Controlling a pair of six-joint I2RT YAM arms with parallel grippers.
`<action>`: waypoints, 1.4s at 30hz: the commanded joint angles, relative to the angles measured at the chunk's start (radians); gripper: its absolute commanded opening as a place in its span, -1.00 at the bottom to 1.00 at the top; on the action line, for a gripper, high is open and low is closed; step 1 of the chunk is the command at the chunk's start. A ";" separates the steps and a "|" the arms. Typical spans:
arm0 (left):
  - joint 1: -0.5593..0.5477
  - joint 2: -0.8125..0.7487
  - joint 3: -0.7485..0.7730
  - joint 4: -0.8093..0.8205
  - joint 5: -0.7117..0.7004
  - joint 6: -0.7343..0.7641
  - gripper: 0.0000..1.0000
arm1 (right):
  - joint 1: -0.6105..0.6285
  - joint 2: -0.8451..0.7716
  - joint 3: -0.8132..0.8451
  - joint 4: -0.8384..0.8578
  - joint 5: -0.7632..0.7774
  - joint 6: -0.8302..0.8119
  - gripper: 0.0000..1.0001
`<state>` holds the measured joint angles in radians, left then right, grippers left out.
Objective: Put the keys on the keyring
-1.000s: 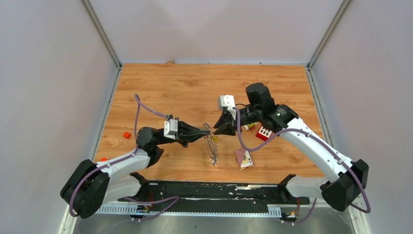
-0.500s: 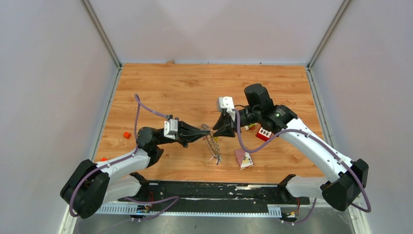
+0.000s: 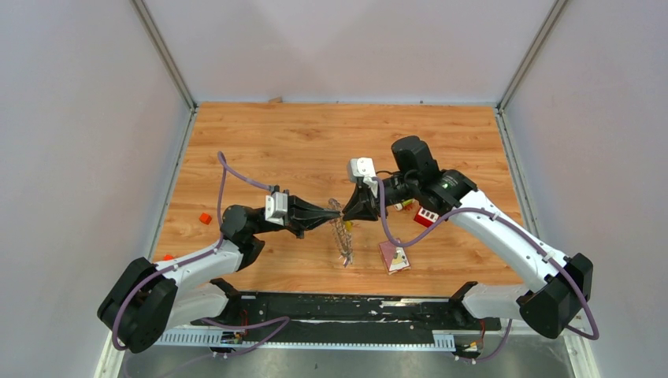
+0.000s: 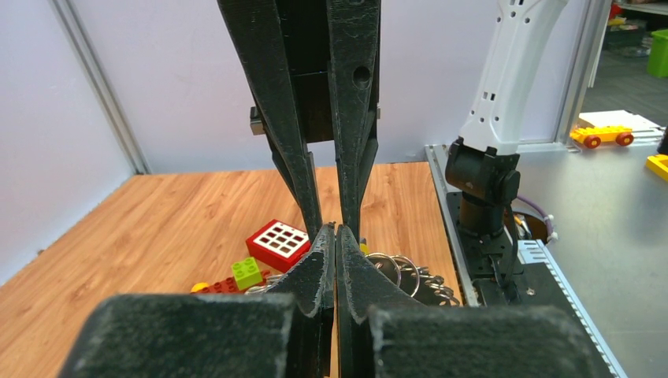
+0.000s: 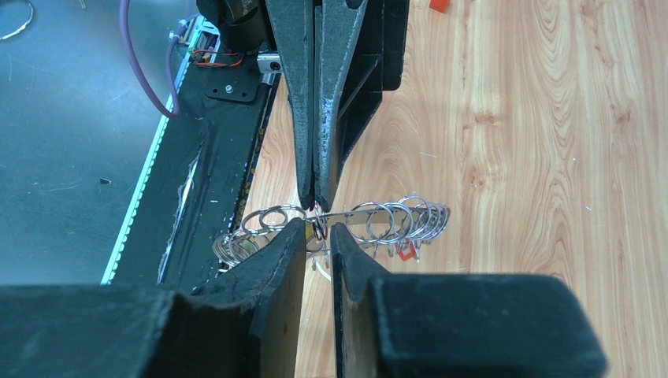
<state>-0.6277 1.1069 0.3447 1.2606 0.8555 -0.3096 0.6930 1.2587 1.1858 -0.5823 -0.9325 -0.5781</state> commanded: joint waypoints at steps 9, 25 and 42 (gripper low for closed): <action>0.001 -0.012 0.008 0.061 -0.013 0.003 -1.00 | 0.006 -0.024 -0.006 0.026 0.007 -0.032 -0.88; 0.002 -0.047 0.081 -0.331 0.054 0.304 -0.33 | 0.100 0.047 0.253 -0.364 0.337 -0.164 -1.00; 0.001 -0.001 0.120 -0.437 0.109 0.440 0.09 | 0.294 0.232 0.527 -0.674 0.774 -0.198 -1.00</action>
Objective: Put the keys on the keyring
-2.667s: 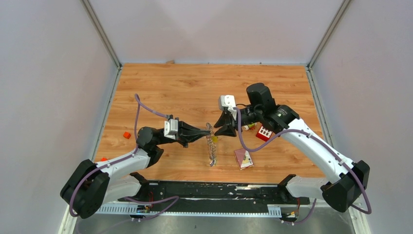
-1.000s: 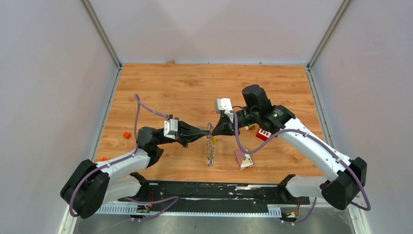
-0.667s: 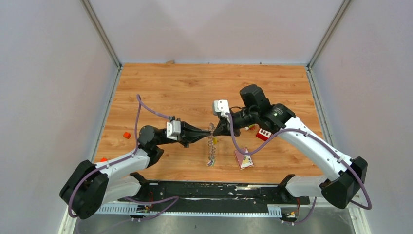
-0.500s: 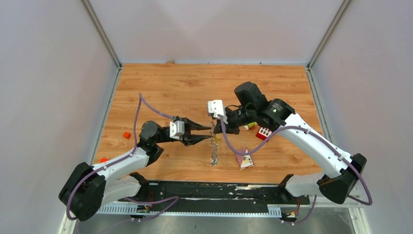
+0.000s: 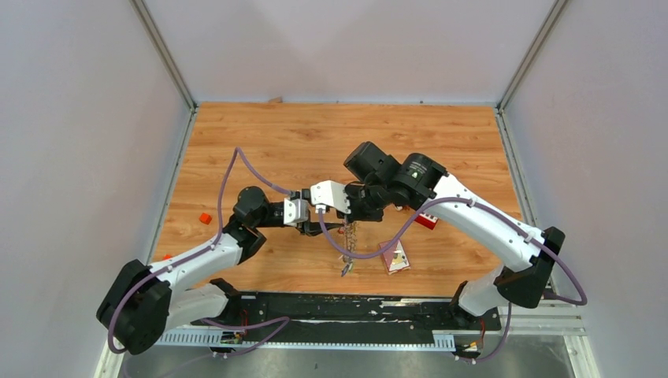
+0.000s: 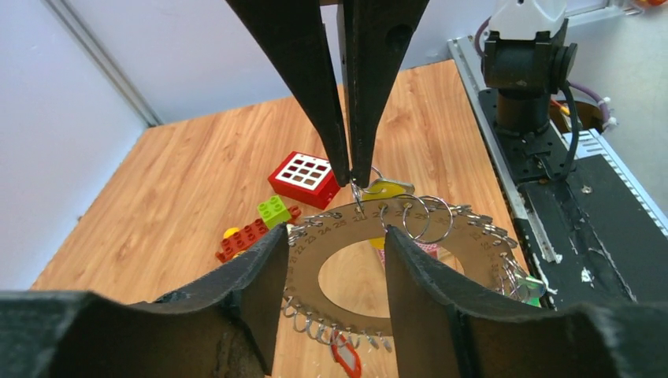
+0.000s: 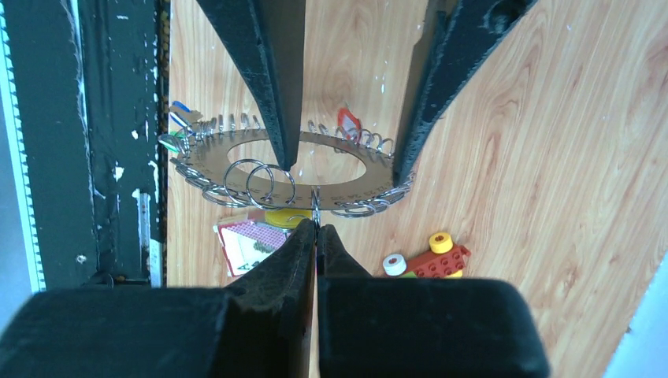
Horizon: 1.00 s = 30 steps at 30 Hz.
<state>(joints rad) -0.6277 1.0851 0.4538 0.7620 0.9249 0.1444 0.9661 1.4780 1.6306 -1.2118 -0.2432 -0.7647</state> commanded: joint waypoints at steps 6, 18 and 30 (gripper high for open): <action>0.001 0.076 -0.051 0.301 0.044 -0.138 -0.12 | 0.039 0.043 0.113 -0.053 0.092 -0.007 -1.00; -0.008 0.157 -0.067 0.510 0.015 -0.250 -0.18 | 0.040 0.047 0.106 -0.018 0.067 0.011 -1.00; -0.025 0.173 -0.063 0.509 -0.006 -0.242 -0.35 | 0.040 0.044 0.097 0.003 0.053 0.021 -1.00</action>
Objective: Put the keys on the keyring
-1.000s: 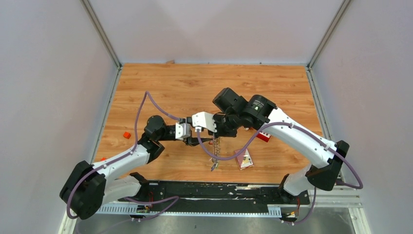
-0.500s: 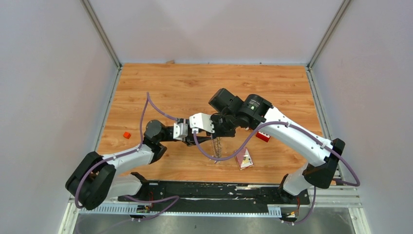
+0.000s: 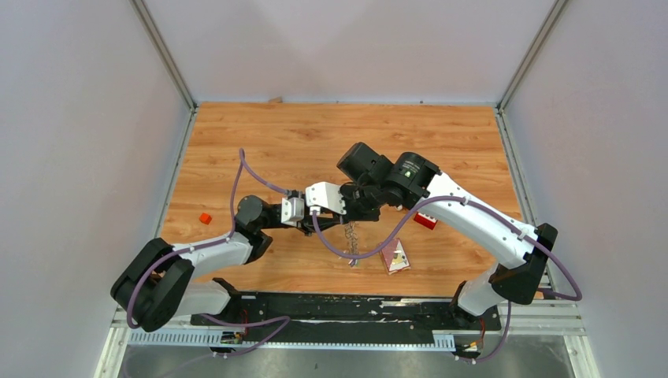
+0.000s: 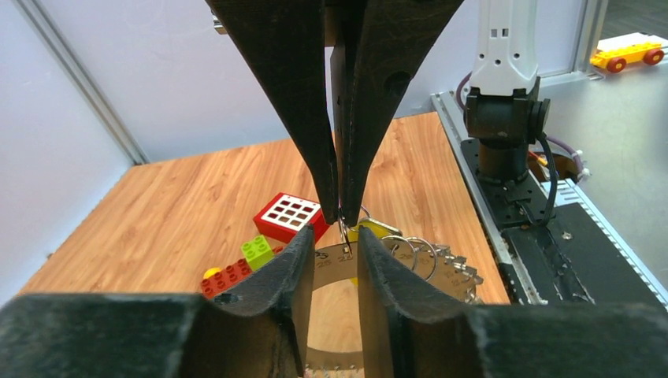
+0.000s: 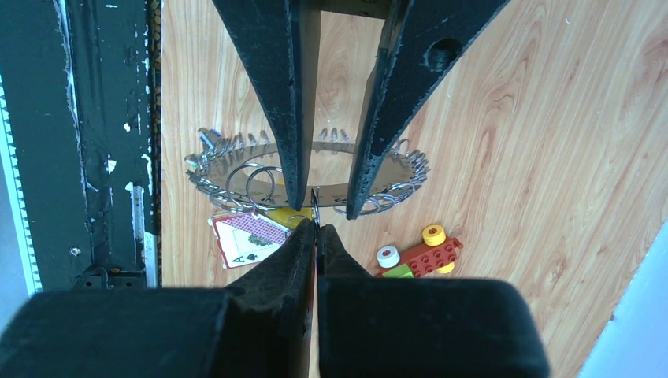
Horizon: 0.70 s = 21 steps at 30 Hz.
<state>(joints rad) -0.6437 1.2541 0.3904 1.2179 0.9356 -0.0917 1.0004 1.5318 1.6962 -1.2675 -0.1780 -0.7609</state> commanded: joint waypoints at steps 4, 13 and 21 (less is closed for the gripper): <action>-0.012 0.007 0.001 0.048 -0.016 -0.005 -0.38 | 0.006 -0.010 0.034 0.063 -0.012 0.020 -1.00; -0.015 0.007 0.009 0.035 -0.013 -0.008 -0.61 | 0.006 -0.010 0.028 0.066 -0.017 0.023 -1.00; -0.017 0.005 0.020 0.004 -0.009 -0.008 -0.88 | 0.006 -0.010 0.023 0.074 -0.025 0.028 -1.00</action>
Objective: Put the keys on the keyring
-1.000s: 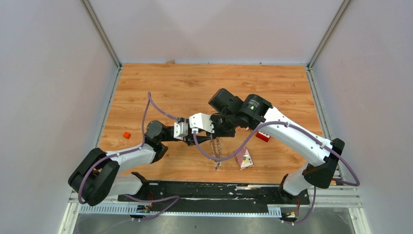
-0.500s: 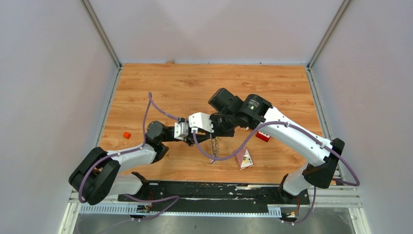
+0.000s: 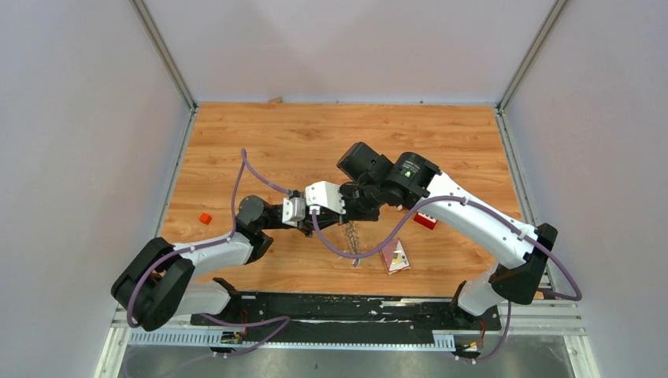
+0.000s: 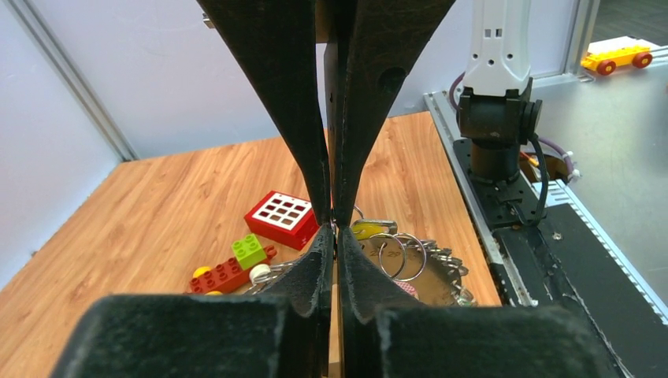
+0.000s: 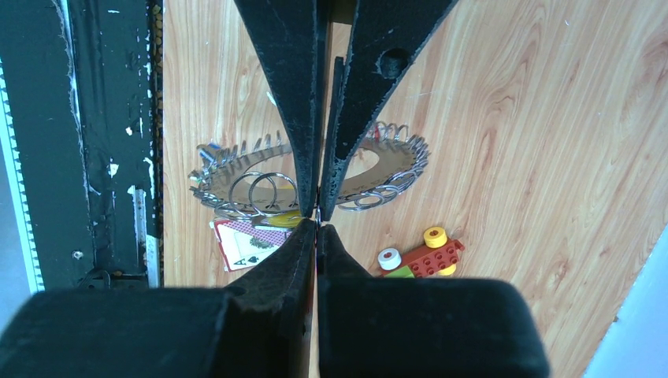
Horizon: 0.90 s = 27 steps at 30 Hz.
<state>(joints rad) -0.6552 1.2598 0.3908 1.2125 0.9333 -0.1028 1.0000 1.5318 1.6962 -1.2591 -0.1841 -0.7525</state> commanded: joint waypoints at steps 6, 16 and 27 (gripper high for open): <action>-0.007 -0.016 0.020 -0.018 -0.031 -0.023 -1.00 | 0.004 -0.021 -0.001 0.091 -0.016 0.029 -1.00; -0.004 -0.056 -0.007 0.029 -0.087 -0.079 -1.00 | -0.115 -0.132 -0.077 0.148 -0.186 0.051 -0.22; -0.004 -0.082 -0.016 0.024 -0.087 -0.076 -1.00 | -0.302 -0.242 -0.267 0.308 -0.604 0.087 -0.03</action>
<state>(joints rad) -0.6552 1.2079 0.3748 1.1717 0.8604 -0.1757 0.7296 1.2984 1.4731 -1.0561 -0.5747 -0.6937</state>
